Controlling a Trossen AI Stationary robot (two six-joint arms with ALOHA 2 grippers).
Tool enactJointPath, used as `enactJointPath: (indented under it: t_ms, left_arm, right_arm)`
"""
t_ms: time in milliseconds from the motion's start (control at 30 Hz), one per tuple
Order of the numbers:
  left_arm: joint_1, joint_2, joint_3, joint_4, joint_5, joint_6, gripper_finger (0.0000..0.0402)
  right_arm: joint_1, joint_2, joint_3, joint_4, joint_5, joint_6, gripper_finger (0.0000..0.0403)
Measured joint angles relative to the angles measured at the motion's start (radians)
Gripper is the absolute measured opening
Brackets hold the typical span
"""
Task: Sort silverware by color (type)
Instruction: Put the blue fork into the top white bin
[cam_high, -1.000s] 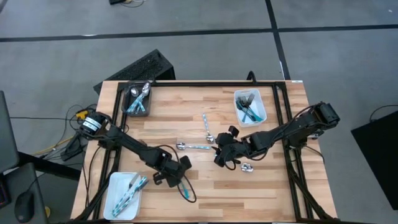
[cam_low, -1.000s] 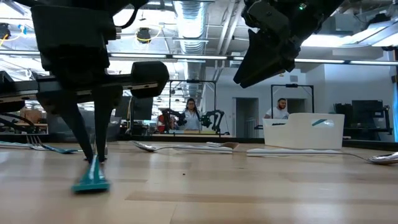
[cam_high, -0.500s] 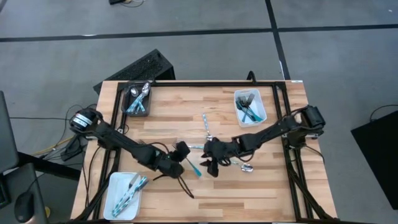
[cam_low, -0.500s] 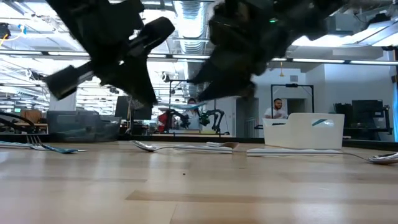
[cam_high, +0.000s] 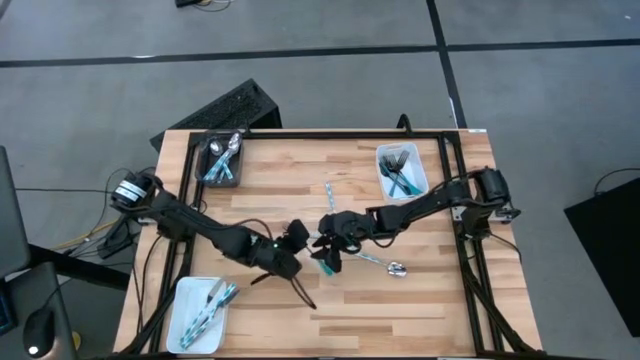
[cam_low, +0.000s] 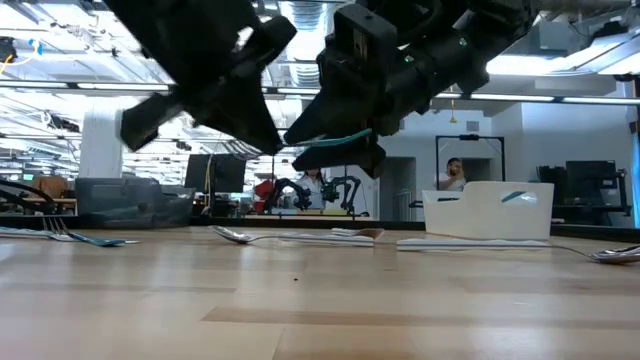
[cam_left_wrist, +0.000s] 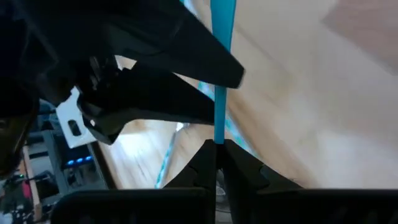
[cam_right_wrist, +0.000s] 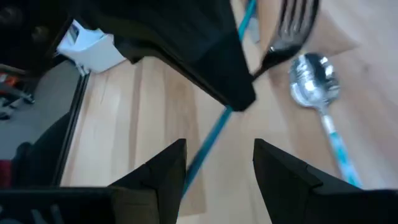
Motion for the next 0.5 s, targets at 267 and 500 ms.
enactJointPath:
  t_ms: [267, 500]
  left_arm:
    - [0.051, -0.001, 0.0, 0.048, 0.03, 0.07, 0.0]
    - [0.051, -0.003, 0.001, 0.045, 0.061, -0.146, 0.0028]
  right_arm:
    - [-0.02, -0.012, 0.004, -0.052, -0.008, 0.008, 0.0115]
    - [-0.023, -0.017, 0.003, -0.105, 0.084, 0.004, 0.0025]
